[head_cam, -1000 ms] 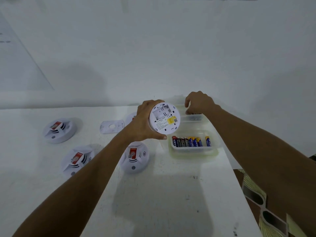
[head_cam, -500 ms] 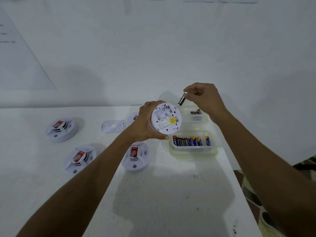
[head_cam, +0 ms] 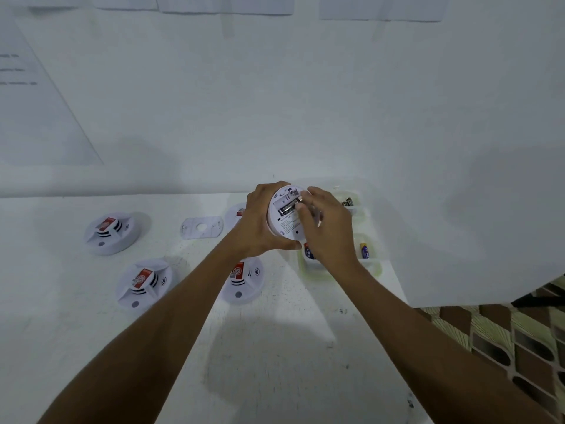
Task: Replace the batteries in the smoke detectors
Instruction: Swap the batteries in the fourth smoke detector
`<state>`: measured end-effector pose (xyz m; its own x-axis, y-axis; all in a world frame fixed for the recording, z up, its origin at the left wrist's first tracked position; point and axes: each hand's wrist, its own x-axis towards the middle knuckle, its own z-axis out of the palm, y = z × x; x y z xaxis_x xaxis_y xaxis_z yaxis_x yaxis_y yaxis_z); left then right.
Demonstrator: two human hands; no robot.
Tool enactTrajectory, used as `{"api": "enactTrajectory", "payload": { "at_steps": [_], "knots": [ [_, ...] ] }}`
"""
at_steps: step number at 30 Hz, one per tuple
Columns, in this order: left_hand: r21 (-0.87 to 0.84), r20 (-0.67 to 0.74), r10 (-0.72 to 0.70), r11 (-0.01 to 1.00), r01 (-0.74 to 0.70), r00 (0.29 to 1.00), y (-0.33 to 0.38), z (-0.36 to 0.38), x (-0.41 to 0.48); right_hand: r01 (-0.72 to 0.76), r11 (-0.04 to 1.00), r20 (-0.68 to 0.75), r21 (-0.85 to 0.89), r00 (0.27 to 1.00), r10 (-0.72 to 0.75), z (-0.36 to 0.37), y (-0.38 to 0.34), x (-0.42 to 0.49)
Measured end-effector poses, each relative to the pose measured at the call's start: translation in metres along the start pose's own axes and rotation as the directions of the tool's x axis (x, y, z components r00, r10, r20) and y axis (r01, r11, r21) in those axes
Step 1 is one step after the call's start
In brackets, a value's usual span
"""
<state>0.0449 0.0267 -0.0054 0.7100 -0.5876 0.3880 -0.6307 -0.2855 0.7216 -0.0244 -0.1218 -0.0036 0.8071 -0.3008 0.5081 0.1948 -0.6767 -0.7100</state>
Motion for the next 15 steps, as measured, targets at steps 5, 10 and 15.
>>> {"api": "enactTrajectory", "payload": {
  "at_steps": [5, 10, 15],
  "knots": [
    [0.007, 0.012, 0.003, 1.000, -0.003, 1.000, -0.004, 0.000, -0.001, 0.078, 0.996, 0.036, -0.036, 0.996, -0.077, 0.000, 0.005, -0.009],
    [-0.029, 0.028, -0.021, 0.999, 0.022, 0.999, -0.008, 0.002, 0.002, 0.129, 0.989, 0.082, -0.074, 0.989, -0.122, -0.005, 0.008, -0.004],
    [-0.084, 0.039, -0.045, 0.995, 0.048, 0.998, -0.010, 0.002, 0.003, 0.142, 0.986, 0.113, -0.082, 0.985, -0.133, -0.007, 0.014, -0.001]
  ]
}}
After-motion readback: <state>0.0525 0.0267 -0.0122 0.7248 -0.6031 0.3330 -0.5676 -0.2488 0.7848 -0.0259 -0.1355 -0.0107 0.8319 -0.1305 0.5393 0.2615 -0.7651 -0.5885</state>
